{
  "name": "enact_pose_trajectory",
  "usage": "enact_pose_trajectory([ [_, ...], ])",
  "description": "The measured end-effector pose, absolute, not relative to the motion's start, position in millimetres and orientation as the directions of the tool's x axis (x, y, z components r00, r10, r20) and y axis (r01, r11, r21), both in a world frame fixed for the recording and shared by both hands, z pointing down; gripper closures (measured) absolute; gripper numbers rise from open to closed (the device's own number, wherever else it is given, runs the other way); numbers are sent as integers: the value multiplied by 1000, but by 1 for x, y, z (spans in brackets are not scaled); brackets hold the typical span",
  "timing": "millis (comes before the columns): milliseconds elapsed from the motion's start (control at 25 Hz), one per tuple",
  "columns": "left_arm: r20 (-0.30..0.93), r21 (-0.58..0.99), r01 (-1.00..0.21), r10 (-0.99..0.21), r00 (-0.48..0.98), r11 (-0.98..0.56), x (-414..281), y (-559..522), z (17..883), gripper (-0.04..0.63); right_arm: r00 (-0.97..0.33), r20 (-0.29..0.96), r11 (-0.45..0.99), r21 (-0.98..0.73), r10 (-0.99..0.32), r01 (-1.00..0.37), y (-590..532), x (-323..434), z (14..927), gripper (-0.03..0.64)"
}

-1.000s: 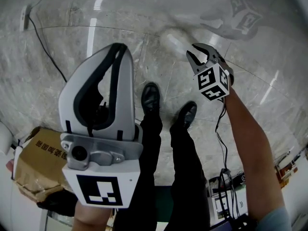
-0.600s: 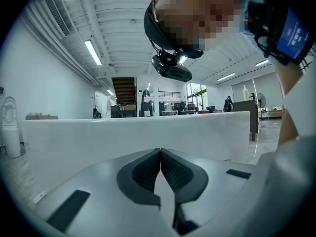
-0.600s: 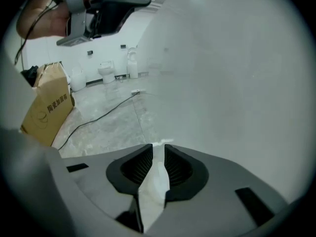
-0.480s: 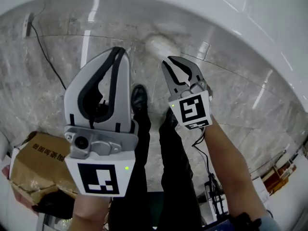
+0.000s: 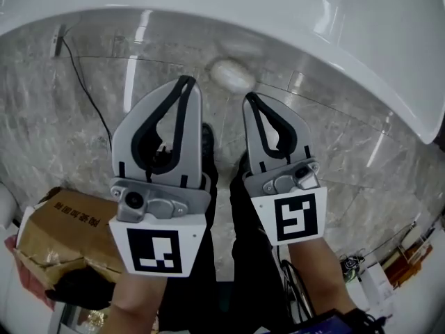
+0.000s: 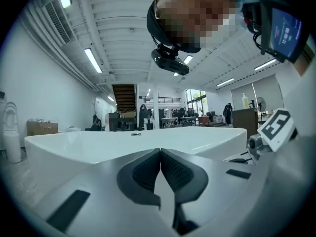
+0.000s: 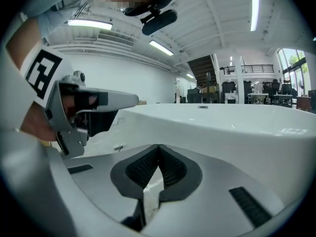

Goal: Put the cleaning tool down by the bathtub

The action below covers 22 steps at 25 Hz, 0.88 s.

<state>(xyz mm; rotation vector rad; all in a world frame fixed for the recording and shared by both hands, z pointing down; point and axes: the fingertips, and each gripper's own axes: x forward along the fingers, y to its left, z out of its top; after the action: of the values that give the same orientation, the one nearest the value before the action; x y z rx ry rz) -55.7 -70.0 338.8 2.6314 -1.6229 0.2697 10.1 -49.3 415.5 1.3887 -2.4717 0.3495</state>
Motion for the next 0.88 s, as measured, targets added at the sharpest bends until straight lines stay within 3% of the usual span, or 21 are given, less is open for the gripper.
enact_pose_trajectory([
  [440, 147, -79, -892, -890, 432, -446, -48, -74, 316, 578, -462, 254, 465, -50, -850, -884, -61, 35, 363, 603],
  [880, 156, -78, -892, -889, 430, -446, -48, -75, 321, 578, -460, 246, 463, -50, -853, -885, -64, 38, 364, 604],
])
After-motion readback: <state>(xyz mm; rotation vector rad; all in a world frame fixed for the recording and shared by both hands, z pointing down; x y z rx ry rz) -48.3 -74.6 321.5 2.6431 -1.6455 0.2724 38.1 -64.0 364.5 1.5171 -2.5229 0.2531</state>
